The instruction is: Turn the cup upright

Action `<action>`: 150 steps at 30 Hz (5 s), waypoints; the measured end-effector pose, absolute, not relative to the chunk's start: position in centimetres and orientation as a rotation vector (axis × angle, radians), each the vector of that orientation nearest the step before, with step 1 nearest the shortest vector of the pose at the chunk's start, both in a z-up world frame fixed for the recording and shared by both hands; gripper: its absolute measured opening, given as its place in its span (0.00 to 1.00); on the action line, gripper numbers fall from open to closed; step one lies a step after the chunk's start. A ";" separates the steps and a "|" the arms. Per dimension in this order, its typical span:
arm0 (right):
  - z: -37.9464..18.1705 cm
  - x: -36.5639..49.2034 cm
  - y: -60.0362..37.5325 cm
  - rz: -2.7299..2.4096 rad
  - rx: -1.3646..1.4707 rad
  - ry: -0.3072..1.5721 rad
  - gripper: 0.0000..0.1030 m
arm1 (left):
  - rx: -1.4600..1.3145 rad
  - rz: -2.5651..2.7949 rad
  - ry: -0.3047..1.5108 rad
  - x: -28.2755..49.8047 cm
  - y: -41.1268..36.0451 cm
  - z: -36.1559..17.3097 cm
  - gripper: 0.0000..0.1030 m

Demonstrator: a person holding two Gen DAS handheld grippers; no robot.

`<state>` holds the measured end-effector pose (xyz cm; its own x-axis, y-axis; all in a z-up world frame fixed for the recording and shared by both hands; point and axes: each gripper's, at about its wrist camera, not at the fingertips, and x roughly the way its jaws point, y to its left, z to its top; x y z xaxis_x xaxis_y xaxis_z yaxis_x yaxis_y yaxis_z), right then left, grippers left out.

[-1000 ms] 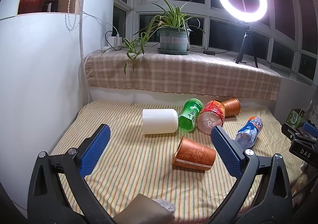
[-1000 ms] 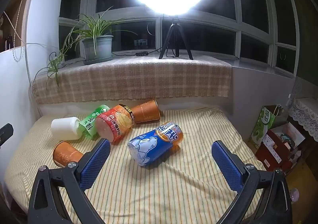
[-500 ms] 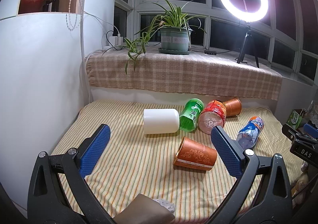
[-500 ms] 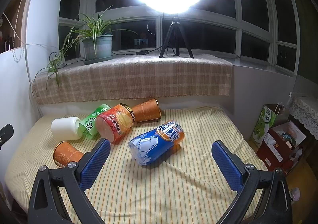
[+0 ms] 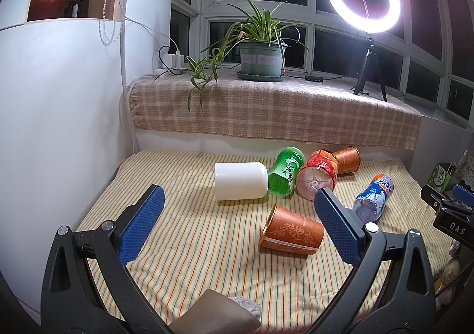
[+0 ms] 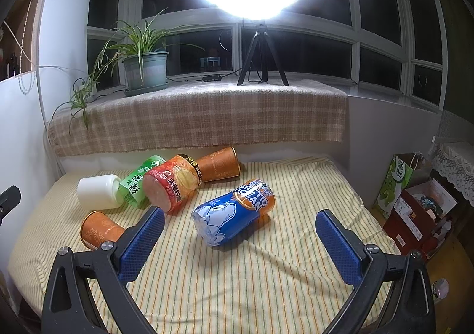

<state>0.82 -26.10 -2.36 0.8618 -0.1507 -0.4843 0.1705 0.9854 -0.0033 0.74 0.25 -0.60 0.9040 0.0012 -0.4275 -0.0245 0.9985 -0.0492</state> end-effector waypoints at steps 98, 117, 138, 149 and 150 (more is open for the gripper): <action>-6.4 26.1 -28.6 -0.256 0.619 0.988 0.91 | -0.130 0.166 0.490 -0.1 9.4 -2.5 1.00; -10.5 31.7 -32.1 -0.419 0.757 1.057 0.80 | -0.162 0.274 0.492 -1.4 14.4 -3.0 1.00; -16.0 32.6 -40.5 -0.378 0.850 1.031 0.66 | -0.154 0.304 0.493 -1.7 14.8 -2.9 1.00; -12.0 29.2 -44.5 -0.290 0.836 0.979 0.62 | -0.144 0.283 0.489 -1.8 13.7 -2.6 1.00; -11.5 28.8 -44.7 -0.280 0.834 0.978 0.61 | -0.142 0.279 0.489 -1.8 13.5 -2.6 1.00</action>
